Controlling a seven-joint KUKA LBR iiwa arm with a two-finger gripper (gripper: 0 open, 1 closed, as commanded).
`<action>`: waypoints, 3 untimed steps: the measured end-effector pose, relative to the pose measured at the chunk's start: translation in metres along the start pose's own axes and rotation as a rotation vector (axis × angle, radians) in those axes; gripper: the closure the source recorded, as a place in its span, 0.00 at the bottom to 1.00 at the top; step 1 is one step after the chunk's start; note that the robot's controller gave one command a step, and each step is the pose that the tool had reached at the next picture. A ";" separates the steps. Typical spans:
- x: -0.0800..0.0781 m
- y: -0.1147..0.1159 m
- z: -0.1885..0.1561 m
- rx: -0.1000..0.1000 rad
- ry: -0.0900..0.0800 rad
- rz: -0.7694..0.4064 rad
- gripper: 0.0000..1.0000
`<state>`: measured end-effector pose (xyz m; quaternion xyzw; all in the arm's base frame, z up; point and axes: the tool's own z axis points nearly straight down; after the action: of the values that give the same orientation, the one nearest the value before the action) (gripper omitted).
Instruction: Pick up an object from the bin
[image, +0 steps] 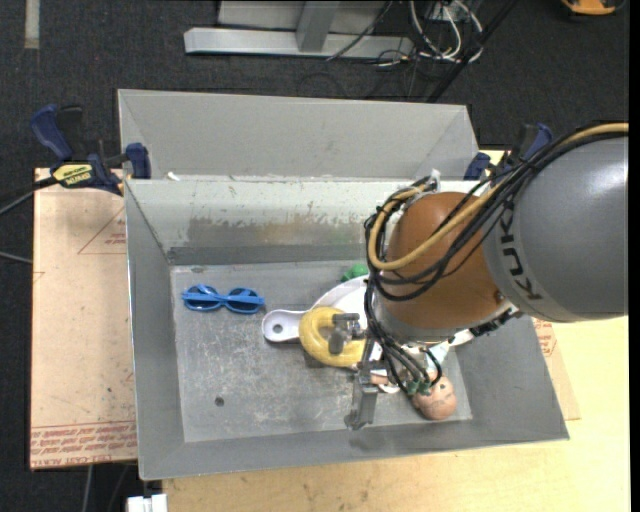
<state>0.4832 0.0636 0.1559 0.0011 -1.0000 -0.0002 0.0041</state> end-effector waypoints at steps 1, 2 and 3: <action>-0.002 0.000 -0.004 -0.001 -0.008 0.002 0.00; -0.035 -0.030 0.042 -0.001 -0.010 -0.130 0.00; -0.055 -0.061 0.086 -0.004 -0.013 -0.148 0.00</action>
Offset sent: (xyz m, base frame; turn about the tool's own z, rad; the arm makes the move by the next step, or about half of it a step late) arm 0.0609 -0.0575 -0.0859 -0.2433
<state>0.5375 0.0030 0.0698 0.0747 -0.9972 -0.0023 -0.0026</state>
